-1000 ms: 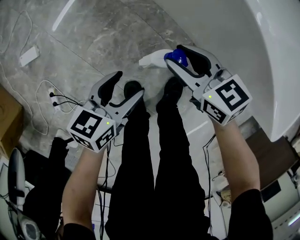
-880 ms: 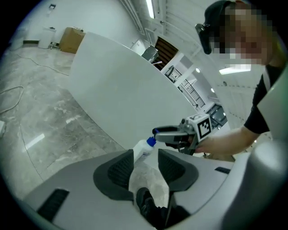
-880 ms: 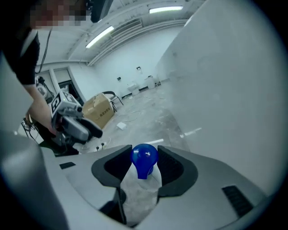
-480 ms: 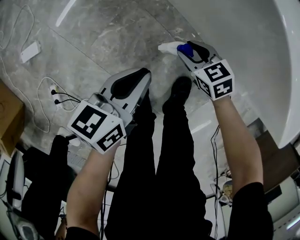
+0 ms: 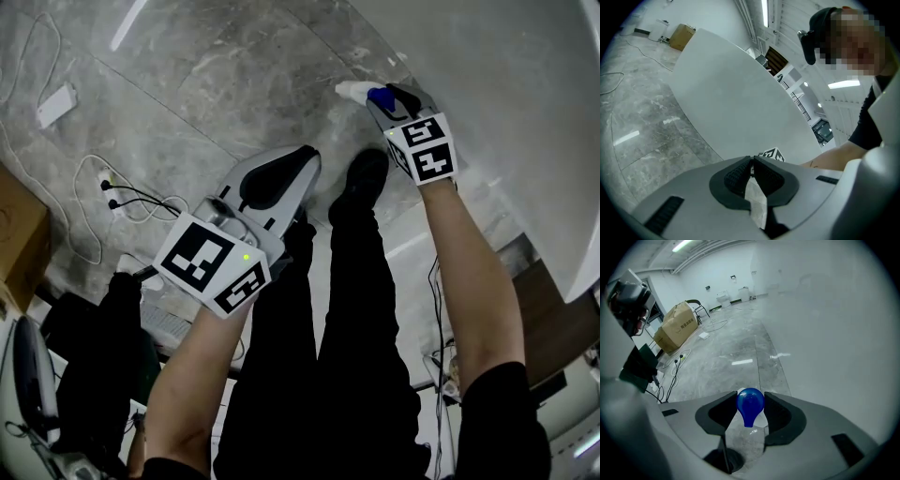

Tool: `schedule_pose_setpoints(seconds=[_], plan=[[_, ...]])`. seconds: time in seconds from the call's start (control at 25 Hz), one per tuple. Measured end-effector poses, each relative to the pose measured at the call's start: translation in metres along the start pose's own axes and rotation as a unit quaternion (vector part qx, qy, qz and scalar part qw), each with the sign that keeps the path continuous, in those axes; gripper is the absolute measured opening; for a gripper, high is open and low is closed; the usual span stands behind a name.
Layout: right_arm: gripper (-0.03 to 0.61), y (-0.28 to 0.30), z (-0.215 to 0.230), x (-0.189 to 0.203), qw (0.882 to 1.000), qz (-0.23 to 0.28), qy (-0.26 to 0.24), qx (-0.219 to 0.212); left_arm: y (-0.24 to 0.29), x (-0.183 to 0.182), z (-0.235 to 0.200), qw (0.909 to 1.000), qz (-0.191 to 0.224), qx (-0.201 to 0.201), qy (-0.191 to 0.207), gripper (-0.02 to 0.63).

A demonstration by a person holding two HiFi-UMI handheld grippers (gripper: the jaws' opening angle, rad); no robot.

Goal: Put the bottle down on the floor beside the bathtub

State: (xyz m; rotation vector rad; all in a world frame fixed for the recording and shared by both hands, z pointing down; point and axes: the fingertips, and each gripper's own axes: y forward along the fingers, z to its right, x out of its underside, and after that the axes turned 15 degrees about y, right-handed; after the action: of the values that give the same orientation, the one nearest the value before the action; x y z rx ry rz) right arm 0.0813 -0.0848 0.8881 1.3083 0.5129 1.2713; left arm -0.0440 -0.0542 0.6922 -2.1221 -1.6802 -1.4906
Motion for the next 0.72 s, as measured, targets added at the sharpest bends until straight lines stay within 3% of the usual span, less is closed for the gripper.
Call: schedule_pose_setpoints(seconds=[0.32,0.72], plan=[[0.189,0.005,0.005,0.014,0.999,0.012,-0.009,0.036,0.007,0.025,0.011,0.9994,0.016,0.003,-0.029,0.032],[0.190,0.016,-0.017,0.000,0.998,-0.008,-0.051,0.028,-0.022,0.026,-0.009,0.9976,0.033,-0.023,-0.056,0.032]])
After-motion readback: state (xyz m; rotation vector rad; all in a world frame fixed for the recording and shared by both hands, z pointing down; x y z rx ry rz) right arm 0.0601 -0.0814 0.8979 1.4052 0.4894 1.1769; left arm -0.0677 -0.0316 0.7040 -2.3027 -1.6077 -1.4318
